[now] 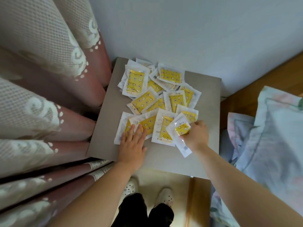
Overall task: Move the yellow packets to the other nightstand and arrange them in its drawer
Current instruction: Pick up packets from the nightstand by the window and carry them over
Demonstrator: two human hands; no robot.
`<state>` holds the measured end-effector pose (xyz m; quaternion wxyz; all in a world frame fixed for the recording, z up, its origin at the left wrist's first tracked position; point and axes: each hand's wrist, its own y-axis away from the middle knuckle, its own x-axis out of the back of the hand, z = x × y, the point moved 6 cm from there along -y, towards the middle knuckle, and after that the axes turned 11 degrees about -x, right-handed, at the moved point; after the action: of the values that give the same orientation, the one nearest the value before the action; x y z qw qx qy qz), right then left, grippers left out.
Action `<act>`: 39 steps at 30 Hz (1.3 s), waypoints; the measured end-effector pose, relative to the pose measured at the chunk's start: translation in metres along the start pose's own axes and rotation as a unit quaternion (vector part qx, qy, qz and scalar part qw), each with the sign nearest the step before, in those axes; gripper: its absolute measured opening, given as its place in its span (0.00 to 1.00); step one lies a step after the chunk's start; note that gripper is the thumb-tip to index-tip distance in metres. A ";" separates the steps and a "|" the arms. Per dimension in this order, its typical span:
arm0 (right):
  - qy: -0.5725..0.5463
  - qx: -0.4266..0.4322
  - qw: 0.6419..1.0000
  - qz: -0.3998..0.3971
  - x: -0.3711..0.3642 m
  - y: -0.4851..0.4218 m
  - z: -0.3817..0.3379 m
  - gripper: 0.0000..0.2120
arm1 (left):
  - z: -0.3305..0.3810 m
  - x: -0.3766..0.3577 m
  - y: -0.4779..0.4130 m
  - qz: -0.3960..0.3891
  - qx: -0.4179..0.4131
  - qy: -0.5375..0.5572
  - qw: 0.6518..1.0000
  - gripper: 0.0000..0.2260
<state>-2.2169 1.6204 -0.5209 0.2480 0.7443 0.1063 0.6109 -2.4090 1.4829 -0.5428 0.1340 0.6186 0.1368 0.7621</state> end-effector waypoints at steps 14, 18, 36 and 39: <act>-0.238 -0.110 0.964 -0.044 0.009 0.006 0.043 0.09 | 0.017 0.054 -0.016 0.081 0.054 0.038 0.995 0.19; -0.258 -0.146 0.955 -0.032 0.009 0.004 0.067 0.10 | 0.038 0.060 -0.036 0.106 0.069 0.135 0.983 0.25; -0.281 -0.123 0.951 -0.042 0.005 0.004 0.079 0.15 | 0.059 0.048 -0.065 0.091 0.190 0.175 0.962 0.42; -0.288 -0.121 0.949 -0.042 0.005 0.005 0.079 0.15 | 0.053 0.048 -0.063 0.125 0.194 0.213 0.949 0.30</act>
<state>-2.1408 1.5996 -0.5239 0.3814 0.8480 -0.0129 0.3677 -2.3648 1.5618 -0.5129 -0.1168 0.4676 0.2289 0.8458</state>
